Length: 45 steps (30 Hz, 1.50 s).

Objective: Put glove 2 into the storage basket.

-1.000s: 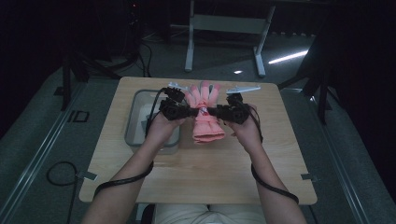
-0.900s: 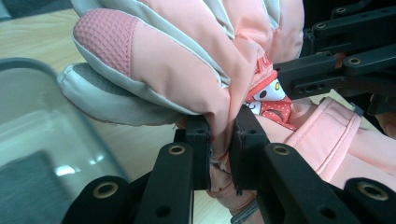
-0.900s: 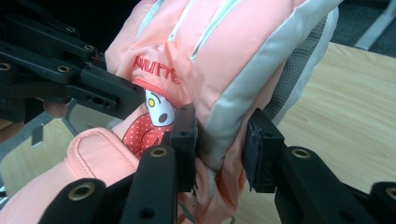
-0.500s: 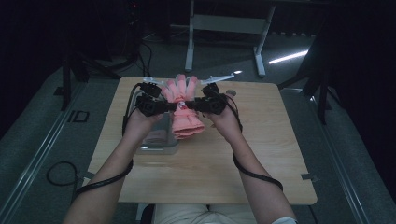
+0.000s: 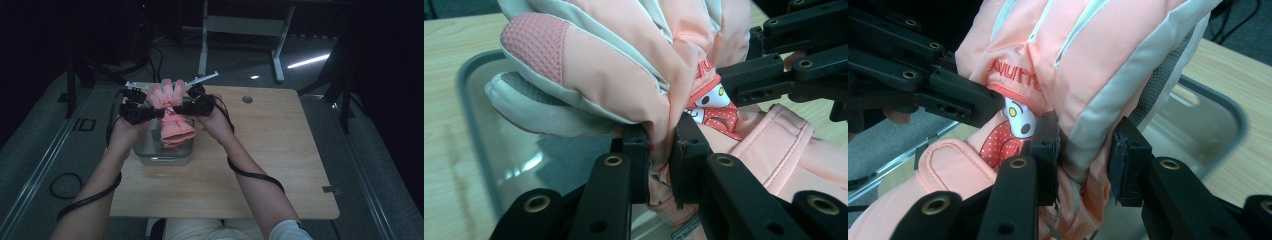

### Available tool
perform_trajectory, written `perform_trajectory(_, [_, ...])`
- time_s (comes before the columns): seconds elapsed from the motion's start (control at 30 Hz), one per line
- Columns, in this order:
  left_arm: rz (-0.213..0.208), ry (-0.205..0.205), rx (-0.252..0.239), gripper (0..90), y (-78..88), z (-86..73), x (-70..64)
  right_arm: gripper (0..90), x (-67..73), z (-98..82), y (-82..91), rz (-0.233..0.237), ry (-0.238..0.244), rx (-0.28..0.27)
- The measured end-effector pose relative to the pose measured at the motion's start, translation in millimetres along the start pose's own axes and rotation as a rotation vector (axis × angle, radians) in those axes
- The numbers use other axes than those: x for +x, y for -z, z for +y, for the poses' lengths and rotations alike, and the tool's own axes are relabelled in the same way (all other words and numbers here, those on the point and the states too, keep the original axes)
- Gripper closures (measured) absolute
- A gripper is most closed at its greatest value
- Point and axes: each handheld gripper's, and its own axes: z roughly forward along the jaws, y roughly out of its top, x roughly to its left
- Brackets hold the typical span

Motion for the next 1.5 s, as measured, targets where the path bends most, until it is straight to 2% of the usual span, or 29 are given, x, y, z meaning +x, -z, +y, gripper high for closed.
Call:
perform_trajectory(0.03, [0.003, 0.010, 0.006, 79.5, -3.3, -2.1, 8.4, 68.4, -0.1, 1.0, -4.6, 0.006, -0.001, 0.002])
perform_trajectory(0.07, [0.002, 0.013, 0.011, 79.5, -6.1, -3.0, 12.2, 68.5, -1.4, 1.9, -15.1, 0.009, -0.001, 0.008])
perform_trajectory(0.2, [-0.017, 0.024, 0.043, 79.5, -22.0, -6.9, 25.6, 68.4, -9.9, -5.3, -36.8, 0.000, -0.020, 0.036])
perform_trajectory(0.33, [-0.040, 0.045, 0.060, 79.4, -38.2, -14.3, 34.3, 68.5, -17.3, -11.3, -45.9, 0.005, -0.042, 0.059])
perform_trajectory(0.4, [-0.039, 0.044, 0.065, 79.4, -41.1, -15.9, 35.0, 68.4, -19.3, -13.6, -49.0, 0.006, -0.047, 0.068])
perform_trajectory(0.43, [-0.032, 0.046, 0.085, 79.4, -49.9, -21.0, 36.7, 68.4, -20.7, -15.4, -51.2, 0.006, -0.051, 0.076])
perform_trajectory(0.47, [-0.025, 0.046, 0.093, 79.4, -53.8, -23.4, 36.8, 68.4, -22.1, -20.8, -58.7, -0.008, -0.042, 0.106])
perform_trajectory(0.57, [-0.014, 0.062, 0.114, 79.4, -63.6, -29.0, 38.6, 68.4, -22.3, -27.7, -68.4, -0.037, -0.035, 0.138])
perform_trajectory(0.77, [-0.006, 0.093, 0.140, 79.2, -78.7, -36.7, 44.3, 68.0, -26.5, -37.0, -82.4, -0.056, -0.059, 0.176])
perform_trajectory(0.9, [-0.002, 0.095, 0.163, 79.0, -86.0, -38.2, 50.0, 66.9, -28.8, -39.1, -89.8, -0.075, -0.064, 0.195])
perform_trajectory(1.07, [0.000, 0.102, 0.191, 79.2, -91.8, -41.5, 54.5, 67.3, -30.3, -39.2, -96.1, -0.112, -0.046, 0.239])
perform_trajectory(1.17, [0.033, 0.091, 0.214, 79.2, -94.0, -41.2, 52.4, 67.2, -33.2, -38.7, -98.4, -0.115, -0.058, 0.246])
perform_trajectory(1.4, [0.060, 0.098, 0.246, 79.2, -97.1, -41.8, 52.6, 67.2, -36.8, -39.6, -100.1, -0.122, -0.053, 0.246])
perform_trajectory(1.43, [0.085, 0.077, 0.261, 79.2, -99.0, -40.7, 50.3, 67.2, -36.7, -39.3, -100.8, -0.126, -0.052, 0.248])
perform_trajectory(1.5, [0.103, 0.063, 0.265, 78.7, -100.0, -40.3, 48.4, 66.7, -35.9, -38.0, -103.3, -0.144, -0.041, 0.257])
